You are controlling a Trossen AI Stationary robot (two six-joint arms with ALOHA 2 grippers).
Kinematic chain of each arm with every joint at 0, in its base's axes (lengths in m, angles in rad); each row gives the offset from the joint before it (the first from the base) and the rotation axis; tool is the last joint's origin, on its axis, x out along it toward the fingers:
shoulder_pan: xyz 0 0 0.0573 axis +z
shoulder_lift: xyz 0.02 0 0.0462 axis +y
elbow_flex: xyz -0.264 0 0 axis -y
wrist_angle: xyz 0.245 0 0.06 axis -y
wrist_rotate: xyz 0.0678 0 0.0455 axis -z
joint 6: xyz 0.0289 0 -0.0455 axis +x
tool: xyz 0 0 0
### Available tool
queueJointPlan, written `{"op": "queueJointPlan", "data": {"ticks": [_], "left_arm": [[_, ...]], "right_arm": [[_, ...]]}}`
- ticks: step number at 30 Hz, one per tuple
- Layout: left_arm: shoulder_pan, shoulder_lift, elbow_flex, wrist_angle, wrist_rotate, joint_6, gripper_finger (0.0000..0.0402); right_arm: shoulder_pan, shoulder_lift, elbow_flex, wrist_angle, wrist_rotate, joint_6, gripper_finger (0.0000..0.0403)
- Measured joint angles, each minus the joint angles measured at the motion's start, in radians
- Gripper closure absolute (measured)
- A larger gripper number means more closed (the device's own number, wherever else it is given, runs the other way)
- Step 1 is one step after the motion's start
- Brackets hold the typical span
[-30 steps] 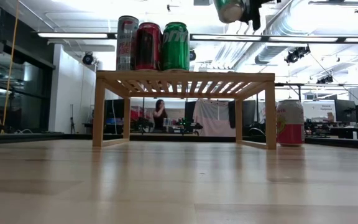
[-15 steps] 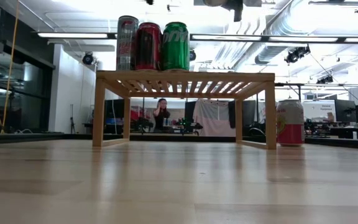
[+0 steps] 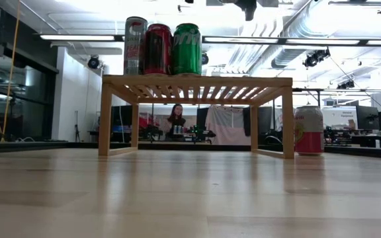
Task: Place canned beverage on shelf
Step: Put the green soda can on the shelf aligned with the other green soda cans
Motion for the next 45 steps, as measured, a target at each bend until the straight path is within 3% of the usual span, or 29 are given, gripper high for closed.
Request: {"op": "queueJointPlan", "data": {"ticks": [7, 9, 16, 25, 29, 35, 39, 45], "left_arm": [[-0.002, -0.014, 0.004, -0.058, 0.001, 0.049, 0.0123], [0.003, -0.020, 0.004, -0.079, 0.003, 0.058, 0.0123], [0.026, -0.050, 0.000, -0.160, 0.009, 0.125, 0.0123], [0.072, -0.116, 0.000, -0.385, -0.022, 0.149, 0.0123], [0.058, -0.088, 0.000, -0.407, -0.005, 0.151, 0.0123], [0.045, -0.058, 0.000, -0.354, -0.007, 0.174, 0.0123], [0.045, -0.057, 0.000, -0.299, -0.007, 0.174, 0.0123], [0.044, -0.057, 0.000, -0.216, -0.004, 0.171, 0.0123]], "right_arm": [[-0.003, -0.001, 0.000, -0.027, -0.004, -0.015, 0.0110], [-0.007, 0.000, 0.000, -0.028, -0.004, -0.026, 0.0107], [-0.011, -0.017, 0.000, -0.021, 0.008, -0.057, 0.0035], [-0.058, -0.117, 0.004, -0.165, -0.022, -0.010, 0.0024], [-0.088, -0.128, 0.130, -0.440, -0.021, 0.043, 0.0024], [-0.100, -0.053, 0.397, -0.875, 0.023, -0.055, 0.0023], [-0.101, -0.031, 0.496, -0.947, 0.029, -0.090, 0.0023], [-0.101, -0.036, 0.540, -0.947, 0.030, -0.080, 0.0022]]}}
